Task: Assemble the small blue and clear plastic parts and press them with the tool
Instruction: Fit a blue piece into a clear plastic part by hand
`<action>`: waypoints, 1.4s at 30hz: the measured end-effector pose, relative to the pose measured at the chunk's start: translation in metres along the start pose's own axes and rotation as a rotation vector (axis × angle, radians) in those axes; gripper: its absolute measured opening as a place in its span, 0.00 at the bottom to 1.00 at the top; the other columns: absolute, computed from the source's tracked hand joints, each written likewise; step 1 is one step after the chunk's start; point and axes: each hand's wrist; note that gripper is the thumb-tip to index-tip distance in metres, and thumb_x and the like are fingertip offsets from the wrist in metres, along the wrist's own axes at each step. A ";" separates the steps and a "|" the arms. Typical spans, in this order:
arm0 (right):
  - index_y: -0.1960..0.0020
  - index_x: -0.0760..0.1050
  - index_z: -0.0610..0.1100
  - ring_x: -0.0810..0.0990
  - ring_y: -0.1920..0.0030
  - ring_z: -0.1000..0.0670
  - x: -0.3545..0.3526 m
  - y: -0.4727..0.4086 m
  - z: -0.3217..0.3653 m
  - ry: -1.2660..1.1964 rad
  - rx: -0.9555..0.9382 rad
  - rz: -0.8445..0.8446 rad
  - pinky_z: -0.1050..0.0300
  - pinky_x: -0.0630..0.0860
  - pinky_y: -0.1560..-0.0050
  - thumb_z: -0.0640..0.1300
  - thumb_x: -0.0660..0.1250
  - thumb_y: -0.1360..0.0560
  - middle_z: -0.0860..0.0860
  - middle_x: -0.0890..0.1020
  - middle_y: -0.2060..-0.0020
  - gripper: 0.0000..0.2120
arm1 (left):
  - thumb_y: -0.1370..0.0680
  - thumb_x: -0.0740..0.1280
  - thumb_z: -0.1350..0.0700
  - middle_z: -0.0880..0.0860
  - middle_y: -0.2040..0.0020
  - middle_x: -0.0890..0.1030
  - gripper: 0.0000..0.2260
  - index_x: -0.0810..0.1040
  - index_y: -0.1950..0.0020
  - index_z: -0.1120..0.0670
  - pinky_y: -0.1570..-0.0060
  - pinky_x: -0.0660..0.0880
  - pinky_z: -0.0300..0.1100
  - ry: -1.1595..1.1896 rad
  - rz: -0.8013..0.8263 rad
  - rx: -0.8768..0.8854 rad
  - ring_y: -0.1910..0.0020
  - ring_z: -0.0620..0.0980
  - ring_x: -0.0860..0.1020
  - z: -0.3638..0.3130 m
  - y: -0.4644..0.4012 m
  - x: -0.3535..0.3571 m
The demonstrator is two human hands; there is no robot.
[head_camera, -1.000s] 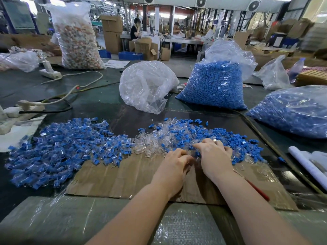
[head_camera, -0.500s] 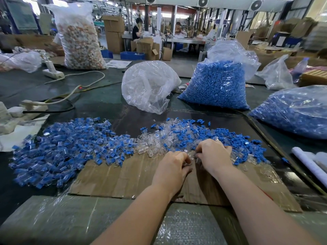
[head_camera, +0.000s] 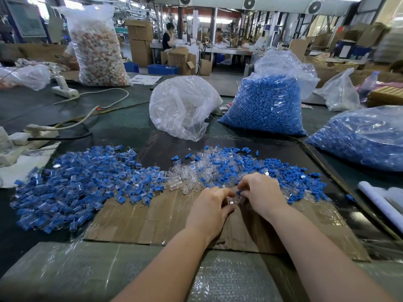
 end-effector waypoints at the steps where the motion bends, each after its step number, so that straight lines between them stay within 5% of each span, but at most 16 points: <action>1: 0.49 0.77 0.50 0.75 0.46 0.51 0.000 0.000 0.000 0.000 0.000 0.006 0.50 0.64 0.38 0.45 0.66 0.24 0.53 0.79 0.50 0.05 | 0.24 0.67 0.52 0.47 0.47 0.77 0.11 0.77 0.42 0.49 0.46 0.64 0.34 -0.008 0.005 -0.004 0.44 0.45 0.70 0.000 0.000 0.000; 6: 0.50 0.75 0.52 0.72 0.46 0.51 0.006 0.007 0.002 0.000 0.011 -0.087 0.52 0.59 0.40 0.46 0.64 0.23 0.56 0.74 0.55 0.03 | 0.25 0.69 0.51 0.45 0.50 0.72 0.09 0.76 0.47 0.49 0.46 0.67 0.35 0.014 -0.019 -0.028 0.47 0.44 0.70 0.001 0.000 0.000; 12: 0.50 0.77 0.48 0.76 0.52 0.50 0.010 0.026 0.012 -0.125 0.040 -0.343 0.53 0.59 0.41 0.43 0.64 0.24 0.55 0.81 0.57 0.05 | 0.24 0.65 0.48 0.46 0.45 0.70 0.16 0.73 0.36 0.46 0.39 0.66 0.38 -0.048 0.042 0.011 0.43 0.44 0.67 0.000 0.000 0.001; 15: 0.51 0.79 0.47 0.76 0.53 0.49 0.016 0.037 0.018 -0.190 0.064 -0.412 0.55 0.58 0.46 0.41 0.66 0.25 0.53 0.81 0.58 0.05 | 0.24 0.66 0.48 0.47 0.44 0.71 0.14 0.76 0.39 0.46 0.38 0.65 0.41 -0.059 0.065 0.025 0.42 0.45 0.67 0.000 0.000 0.000; 21: 0.50 0.81 0.46 0.78 0.51 0.46 0.028 0.050 0.020 -0.266 0.086 -0.447 0.48 0.63 0.45 0.37 0.67 0.26 0.50 0.82 0.56 0.08 | 0.26 0.70 0.52 0.46 0.53 0.72 0.08 0.80 0.48 0.51 0.47 0.67 0.35 0.082 -0.052 -0.071 0.50 0.45 0.72 -0.001 0.000 -0.004; 25: 0.51 0.81 0.45 0.79 0.53 0.47 0.029 0.055 0.022 -0.288 0.061 -0.455 0.53 0.61 0.46 0.36 0.69 0.28 0.51 0.83 0.57 0.09 | 0.29 0.73 0.56 0.42 0.60 0.74 0.07 0.76 0.62 0.49 0.57 0.68 0.28 0.186 -0.143 -0.170 0.60 0.39 0.73 -0.003 0.003 -0.010; 33: 0.57 0.80 0.47 0.79 0.58 0.48 0.030 0.059 0.022 -0.324 0.035 -0.486 0.57 0.58 0.49 0.40 0.71 0.28 0.53 0.82 0.62 0.02 | 0.28 0.72 0.60 0.44 0.60 0.79 0.05 0.80 0.56 0.51 0.60 0.70 0.23 0.314 -0.152 -0.200 0.62 0.36 0.76 -0.005 0.005 -0.012; 42: 0.59 0.77 0.46 0.77 0.60 0.48 0.030 0.059 0.022 -0.321 0.032 -0.475 0.58 0.57 0.51 0.41 0.71 0.28 0.53 0.80 0.64 0.03 | 0.28 0.72 0.62 0.45 0.62 0.77 0.11 0.75 0.65 0.48 0.62 0.69 0.24 0.358 -0.237 -0.232 0.64 0.36 0.74 -0.003 0.006 -0.013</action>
Point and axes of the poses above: each hand's wrist, its own y-axis away from the middle knuckle, its own x-axis out of the palm, z = x × y
